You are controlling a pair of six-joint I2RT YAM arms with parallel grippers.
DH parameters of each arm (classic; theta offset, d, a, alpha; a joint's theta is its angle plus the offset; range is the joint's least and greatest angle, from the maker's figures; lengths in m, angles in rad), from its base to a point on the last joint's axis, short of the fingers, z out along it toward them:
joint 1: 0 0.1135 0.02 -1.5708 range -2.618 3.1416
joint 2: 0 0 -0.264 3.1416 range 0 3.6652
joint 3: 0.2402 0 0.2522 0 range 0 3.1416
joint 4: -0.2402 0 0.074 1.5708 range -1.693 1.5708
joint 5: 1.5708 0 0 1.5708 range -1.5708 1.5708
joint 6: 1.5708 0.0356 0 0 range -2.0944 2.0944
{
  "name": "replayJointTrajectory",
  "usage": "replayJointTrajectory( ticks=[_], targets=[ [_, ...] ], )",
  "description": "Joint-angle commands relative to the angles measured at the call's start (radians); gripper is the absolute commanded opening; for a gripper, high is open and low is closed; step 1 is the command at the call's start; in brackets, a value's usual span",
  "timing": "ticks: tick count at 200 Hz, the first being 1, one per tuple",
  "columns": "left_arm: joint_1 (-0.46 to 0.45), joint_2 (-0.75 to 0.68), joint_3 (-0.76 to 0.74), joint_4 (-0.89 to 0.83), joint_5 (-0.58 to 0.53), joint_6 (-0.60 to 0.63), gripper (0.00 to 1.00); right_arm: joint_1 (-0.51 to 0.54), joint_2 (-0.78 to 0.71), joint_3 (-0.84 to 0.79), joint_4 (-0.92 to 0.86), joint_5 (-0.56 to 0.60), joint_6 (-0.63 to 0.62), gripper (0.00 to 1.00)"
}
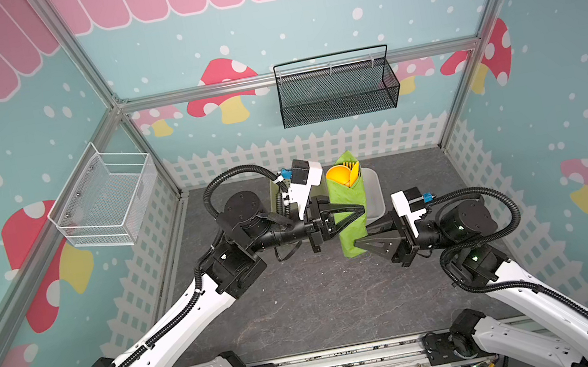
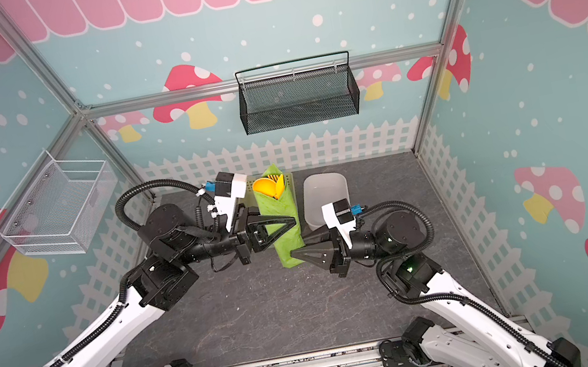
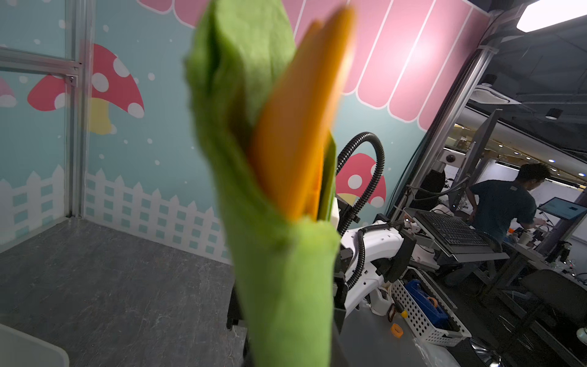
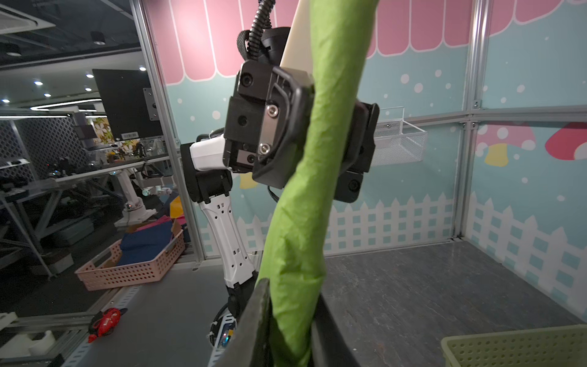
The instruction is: Place the utensils on the paper napkin and roll it up
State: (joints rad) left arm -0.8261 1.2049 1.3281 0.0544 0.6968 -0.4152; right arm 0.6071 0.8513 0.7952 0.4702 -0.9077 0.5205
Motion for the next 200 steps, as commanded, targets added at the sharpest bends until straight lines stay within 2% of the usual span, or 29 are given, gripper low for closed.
replayJointTrajectory(
  ticks=[1, 30, 69, 93, 103, 115, 175, 200],
  targets=[
    [0.001, -0.021, -0.01, 0.046, -0.022, -0.006, 0.06, 0.002, -0.013, -0.02, 0.012, 0.015, -0.01, 0.1],
    [0.001, -0.038, -0.03, 0.078, -0.053, -0.016, 0.04, 0.002, -0.011, -0.027, 0.015, 0.026, -0.006, 0.0],
    [0.001, -0.043, -0.032, 0.069, -0.064, -0.014, 0.04, 0.002, -0.007, -0.019, 0.016, 0.022, 0.005, 0.0],
    [0.0, -0.031, -0.028, 0.061, -0.03, -0.02, 0.04, 0.001, -0.016, 0.006, -0.003, 0.041, 0.004, 0.26],
    [0.001, -0.028, -0.027, 0.056, -0.012, -0.021, 0.05, 0.002, -0.022, 0.021, -0.012, 0.05, 0.004, 0.35],
    [0.001, -0.023, -0.026, 0.05, 0.004, -0.024, 0.05, 0.002, -0.023, 0.043, -0.025, 0.063, 0.002, 0.4],
    [0.001, -0.018, -0.031, 0.031, 0.038, -0.017, 0.05, 0.001, 0.017, 0.134, -0.019, 0.058, 0.014, 0.42],
    [0.001, -0.019, -0.03, 0.03, 0.041, -0.016, 0.05, 0.001, 0.025, 0.139, -0.017, 0.061, 0.016, 0.33]
  ],
)
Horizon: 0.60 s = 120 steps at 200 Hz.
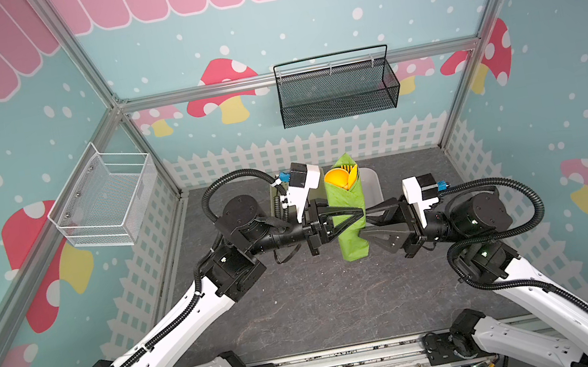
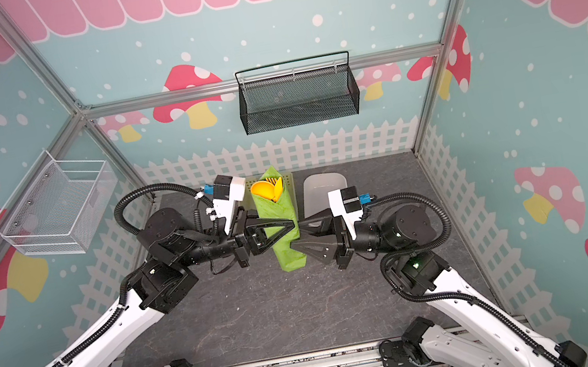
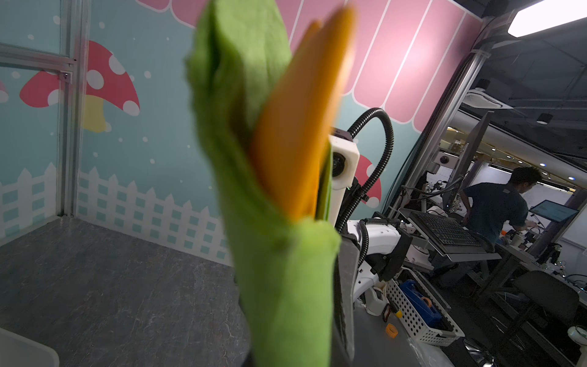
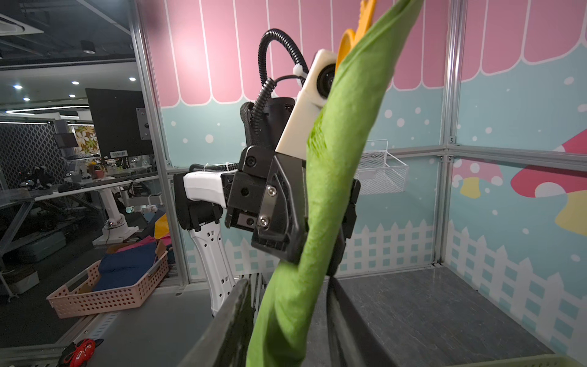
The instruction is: Place the utensils on the paper napkin and roll it up
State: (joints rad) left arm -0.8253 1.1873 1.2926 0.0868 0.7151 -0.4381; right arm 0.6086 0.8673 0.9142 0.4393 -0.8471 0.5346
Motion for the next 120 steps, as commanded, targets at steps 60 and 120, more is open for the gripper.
replayJointTrajectory(
  ticks=[60, 120],
  targets=[
    [0.0, 0.0, 0.011, -0.014, 0.027, 0.016, 0.07, 0.0, 0.005, 0.012, 0.013, 0.005, 0.004, 0.06],
    [0.0, -0.022, -0.005, -0.077, 0.045, 0.05, 0.33, 0.0, -0.003, 0.017, 0.013, 0.005, 0.001, 0.01]
  ],
)
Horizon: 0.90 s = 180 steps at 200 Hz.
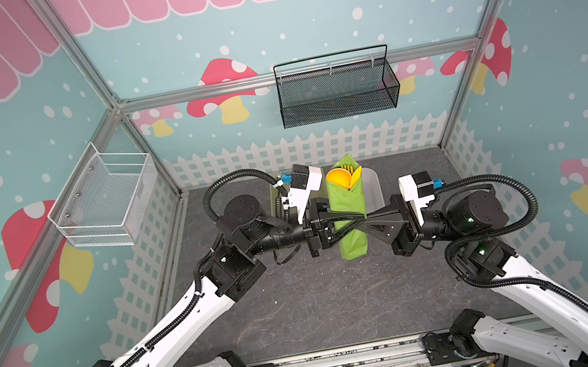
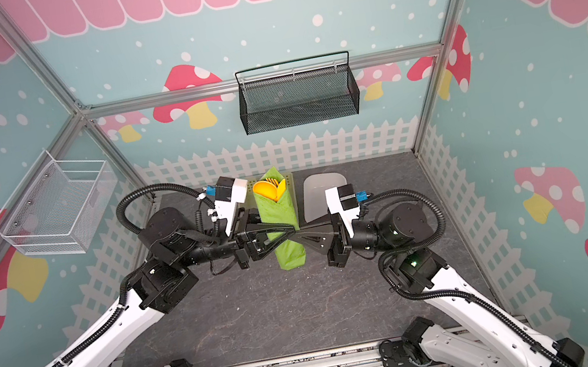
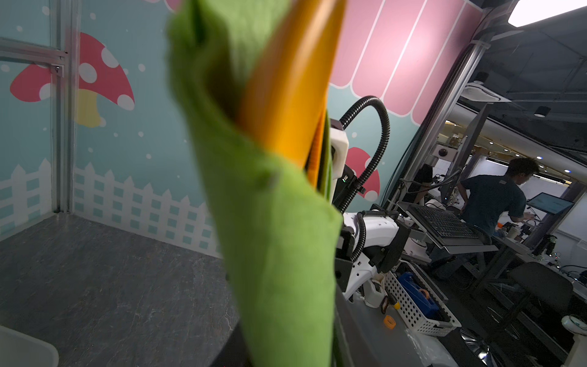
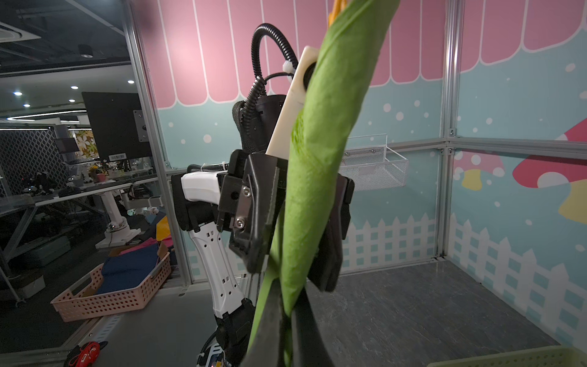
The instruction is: Place the utensils on the paper napkin and roll it up
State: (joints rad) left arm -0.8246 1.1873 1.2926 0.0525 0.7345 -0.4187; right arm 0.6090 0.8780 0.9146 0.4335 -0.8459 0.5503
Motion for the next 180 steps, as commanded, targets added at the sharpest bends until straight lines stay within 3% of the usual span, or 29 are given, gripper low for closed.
replayJointTrajectory(
  ticks=[1, 110, 180],
  targets=[
    [-0.001, -0.023, -0.005, -0.044, 0.026, 0.03, 0.33, -0.001, -0.014, 0.017, 0.019, 0.004, -0.015, 0.01],
    [0.014, -0.087, -0.06, -0.037, 0.003, 0.031, 0.26, -0.001, -0.01, 0.014, 0.016, -0.012, -0.009, 0.0],
    [0.019, -0.078, -0.053, -0.044, -0.001, 0.03, 0.11, -0.001, -0.013, 0.009, 0.014, -0.011, -0.012, 0.0]
  ],
)
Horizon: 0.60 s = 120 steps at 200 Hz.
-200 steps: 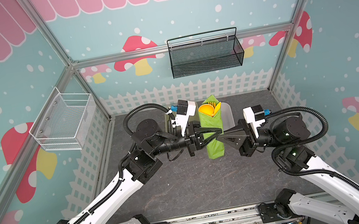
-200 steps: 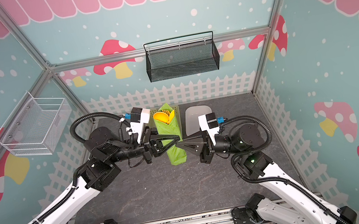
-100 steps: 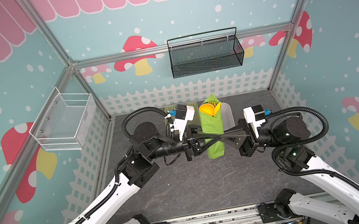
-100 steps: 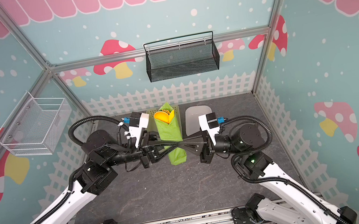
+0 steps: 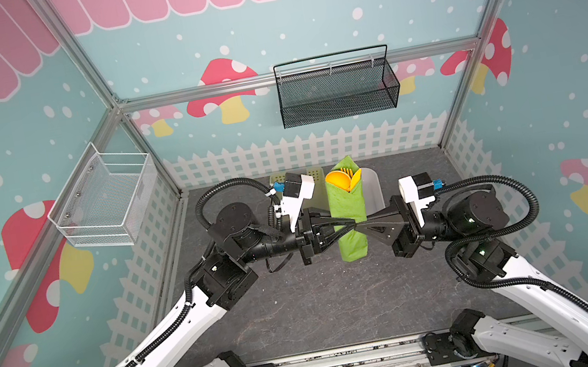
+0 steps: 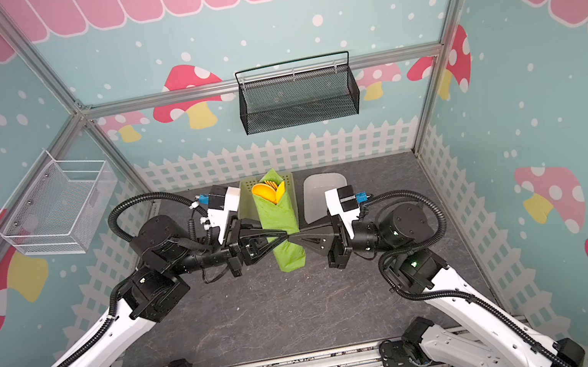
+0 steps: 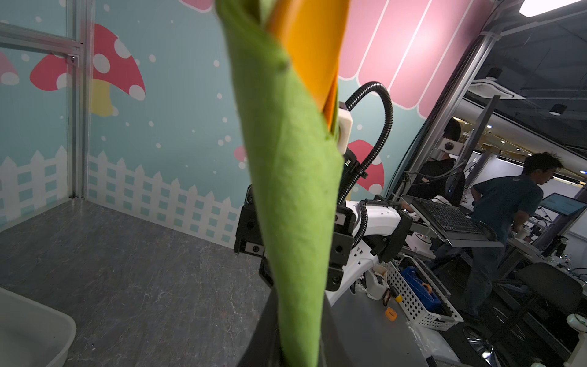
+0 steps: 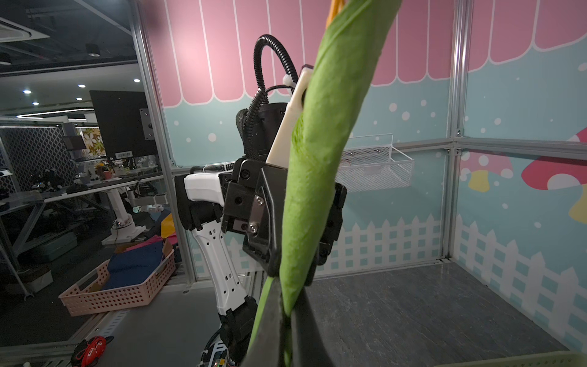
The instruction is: Place the utensils on the paper napkin and roll it up
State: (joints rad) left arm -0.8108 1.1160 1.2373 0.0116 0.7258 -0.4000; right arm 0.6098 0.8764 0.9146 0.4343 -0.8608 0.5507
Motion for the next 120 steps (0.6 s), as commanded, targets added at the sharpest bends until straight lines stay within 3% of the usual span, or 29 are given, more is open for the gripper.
replayJointTrajectory(
  ticks=[1, 34, 54, 77, 120],
  targets=[
    [0.005, -0.007, 0.002, -0.004, 0.007, 0.011, 0.11, -0.002, -0.011, 0.009, 0.014, 0.006, -0.012, 0.0],
    [0.009, -0.007, 0.008, -0.018, -0.004, 0.018, 0.08, -0.001, -0.014, 0.008, 0.005, 0.014, -0.016, 0.04],
    [0.014, -0.01, 0.013, -0.044, -0.034, 0.028, 0.08, -0.001, -0.023, 0.007, -0.028, 0.036, -0.03, 0.19],
    [0.036, -0.004, 0.024, -0.11, -0.08, 0.048, 0.07, -0.002, -0.047, 0.016, -0.133, 0.085, -0.084, 0.25],
    [0.132, 0.02, 0.015, -0.188, -0.112, 0.039, 0.06, -0.005, -0.087, 0.023, -0.316, 0.249, -0.175, 0.28]
  ],
)
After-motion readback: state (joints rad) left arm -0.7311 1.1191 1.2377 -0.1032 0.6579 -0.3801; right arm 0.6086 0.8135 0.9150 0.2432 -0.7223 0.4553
